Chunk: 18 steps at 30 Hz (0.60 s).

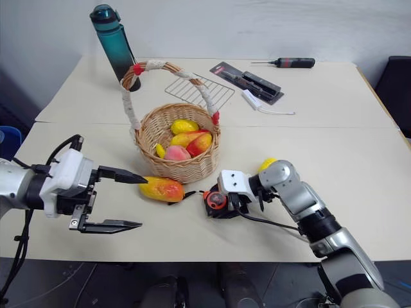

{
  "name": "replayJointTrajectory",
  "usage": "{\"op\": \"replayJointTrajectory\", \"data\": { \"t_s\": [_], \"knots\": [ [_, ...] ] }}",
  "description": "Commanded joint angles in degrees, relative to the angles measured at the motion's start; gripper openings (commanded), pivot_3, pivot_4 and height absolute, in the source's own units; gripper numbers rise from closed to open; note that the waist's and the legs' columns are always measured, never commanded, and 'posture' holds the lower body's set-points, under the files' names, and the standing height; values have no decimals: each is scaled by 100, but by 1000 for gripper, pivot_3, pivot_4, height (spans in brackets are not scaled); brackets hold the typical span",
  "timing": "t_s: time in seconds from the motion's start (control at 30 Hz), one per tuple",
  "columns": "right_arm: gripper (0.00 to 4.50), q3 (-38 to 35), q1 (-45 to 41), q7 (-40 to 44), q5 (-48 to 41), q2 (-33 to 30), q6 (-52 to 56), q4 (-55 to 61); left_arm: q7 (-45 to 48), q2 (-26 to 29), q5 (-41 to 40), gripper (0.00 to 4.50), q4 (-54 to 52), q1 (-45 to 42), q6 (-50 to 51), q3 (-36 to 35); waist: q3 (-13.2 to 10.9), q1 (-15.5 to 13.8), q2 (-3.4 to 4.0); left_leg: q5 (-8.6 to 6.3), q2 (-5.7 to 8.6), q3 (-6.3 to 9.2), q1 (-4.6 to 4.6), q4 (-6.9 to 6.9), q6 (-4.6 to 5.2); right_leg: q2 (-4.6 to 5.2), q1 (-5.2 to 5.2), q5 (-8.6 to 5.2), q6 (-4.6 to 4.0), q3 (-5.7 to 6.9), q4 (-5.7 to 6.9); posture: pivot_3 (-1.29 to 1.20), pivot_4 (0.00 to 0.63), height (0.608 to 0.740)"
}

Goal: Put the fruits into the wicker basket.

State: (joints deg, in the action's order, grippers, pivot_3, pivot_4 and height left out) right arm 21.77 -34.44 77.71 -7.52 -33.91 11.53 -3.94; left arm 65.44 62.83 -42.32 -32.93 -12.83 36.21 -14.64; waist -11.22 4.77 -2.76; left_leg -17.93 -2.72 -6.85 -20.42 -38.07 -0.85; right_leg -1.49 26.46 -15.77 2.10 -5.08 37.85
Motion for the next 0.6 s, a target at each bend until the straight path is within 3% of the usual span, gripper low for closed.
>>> {"op": "replayJointTrajectory", "data": {
  "t_s": [0.03,0.23,0.4,0.5,0.6],
  "knots": [
    [3519,-709,237,113,-785,-409,637,1001,-115,-136,-125,4500,-1,-255,-38,58,0,-9,0,0,1,1,-1,0,0,0,0,0,1,0,-1,0,150,740],
    [3519,-3144,1313,-258,-2469,-1777,2762,2360,-359,-618,-282,4500,40,-854,73,452,0,-59,0,-2,4,9,-6,-9,4,3,-7,4,8,0,-4,0,150,740],
    [3519,-5042,2753,-485,-2332,-2516,2987,1890,-391,-946,-154,4500,191,-1204,-16,801,1,-80,-3,-9,6,18,10,-5,16,-5,-33,3,11,0,-16,0,150,740],
    [3519,-5492,3321,-938,-1834,-2508,2545,1293,-338,-1071,-53,4500,325,-1411,-83,991,0,-20,-4,-9,3,25,27,0,17,-11,-68,-4,20,-2,-39,0,150,740],
    [3519,-5227,3436,-1766,-1176,-2278,1900,626,-225,-1125,172,4500,495,-1536,-255,1170,1,35,-5,-8,6,26,31,0,19,-10,-89,-6,26,-6,-45,0,150,740]
  ]
}}
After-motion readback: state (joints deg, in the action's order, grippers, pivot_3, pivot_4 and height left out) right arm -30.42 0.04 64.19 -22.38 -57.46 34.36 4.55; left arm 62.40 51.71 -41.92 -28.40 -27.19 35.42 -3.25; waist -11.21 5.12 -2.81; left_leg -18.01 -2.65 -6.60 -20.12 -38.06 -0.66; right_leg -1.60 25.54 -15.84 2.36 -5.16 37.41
